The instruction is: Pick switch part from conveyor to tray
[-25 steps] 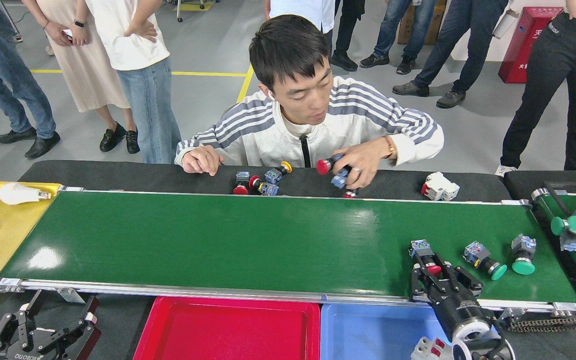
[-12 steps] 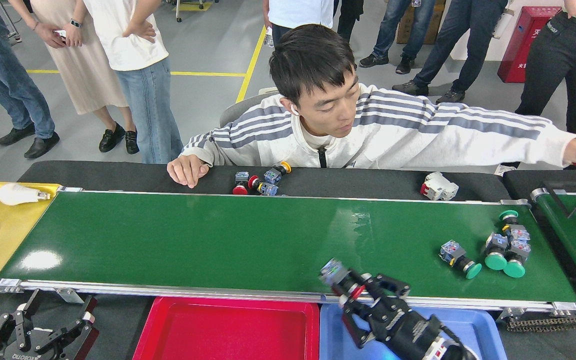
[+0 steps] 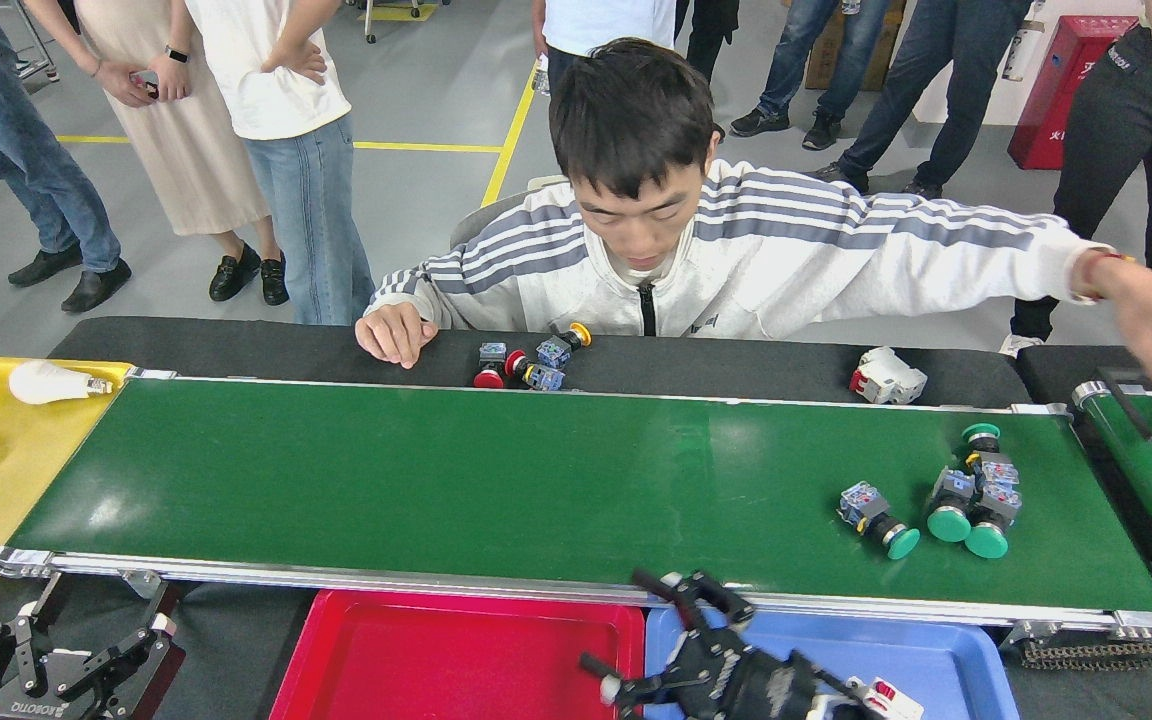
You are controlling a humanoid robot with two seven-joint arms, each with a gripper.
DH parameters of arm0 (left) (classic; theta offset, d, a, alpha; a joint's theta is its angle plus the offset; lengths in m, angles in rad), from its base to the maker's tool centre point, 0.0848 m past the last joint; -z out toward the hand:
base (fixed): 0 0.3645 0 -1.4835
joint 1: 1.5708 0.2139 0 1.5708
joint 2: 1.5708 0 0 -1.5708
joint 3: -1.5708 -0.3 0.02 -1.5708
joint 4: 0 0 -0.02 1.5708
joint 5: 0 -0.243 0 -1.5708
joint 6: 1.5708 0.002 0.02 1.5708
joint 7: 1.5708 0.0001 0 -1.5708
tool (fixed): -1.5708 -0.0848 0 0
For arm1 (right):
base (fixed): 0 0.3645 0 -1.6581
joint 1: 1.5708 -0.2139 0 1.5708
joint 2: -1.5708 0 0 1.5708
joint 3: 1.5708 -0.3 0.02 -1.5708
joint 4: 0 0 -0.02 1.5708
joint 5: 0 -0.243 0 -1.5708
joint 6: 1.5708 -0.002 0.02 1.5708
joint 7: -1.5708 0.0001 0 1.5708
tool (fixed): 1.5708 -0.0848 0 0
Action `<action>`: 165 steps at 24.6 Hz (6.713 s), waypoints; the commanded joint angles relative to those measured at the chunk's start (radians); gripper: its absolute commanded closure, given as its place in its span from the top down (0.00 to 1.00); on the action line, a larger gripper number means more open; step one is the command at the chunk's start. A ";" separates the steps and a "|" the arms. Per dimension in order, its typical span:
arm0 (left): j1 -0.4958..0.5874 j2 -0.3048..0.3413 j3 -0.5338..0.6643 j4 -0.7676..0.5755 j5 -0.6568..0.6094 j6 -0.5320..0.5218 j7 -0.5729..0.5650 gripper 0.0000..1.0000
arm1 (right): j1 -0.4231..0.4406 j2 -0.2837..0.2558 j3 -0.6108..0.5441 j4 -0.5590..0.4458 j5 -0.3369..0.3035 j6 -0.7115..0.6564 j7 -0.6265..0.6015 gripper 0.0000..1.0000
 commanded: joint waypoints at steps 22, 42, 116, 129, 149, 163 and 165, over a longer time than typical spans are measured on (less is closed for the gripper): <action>-0.016 0.011 0.007 -0.011 0.001 0.003 -0.027 1.00 | -0.003 0.046 -0.015 -0.073 0.163 0.707 0.175 1.00; -0.021 0.011 0.007 -0.011 0.004 0.000 -0.026 1.00 | -0.219 0.032 0.234 0.217 0.170 0.837 0.152 0.13; -0.597 -0.154 -0.654 0.582 -0.288 0.204 -0.105 0.79 | -0.366 0.012 0.229 0.426 0.086 0.797 0.057 0.20; -0.614 -0.138 -0.651 0.612 -0.231 0.207 -0.090 0.14 | -0.196 0.010 0.333 0.102 0.091 0.679 0.048 0.20; -0.128 0.097 -0.582 0.020 -0.001 -0.138 -0.105 1.00 | -0.031 0.000 0.525 0.001 0.129 0.668 -0.023 1.00; -0.175 0.094 -0.461 0.039 0.011 0.195 -0.161 1.00 | 0.141 0.003 -0.056 -0.105 0.112 0.671 -0.066 1.00; -0.180 0.093 -0.473 0.051 0.011 0.201 -0.170 1.00 | 0.161 0.003 -0.061 -0.105 0.086 0.673 -0.066 1.00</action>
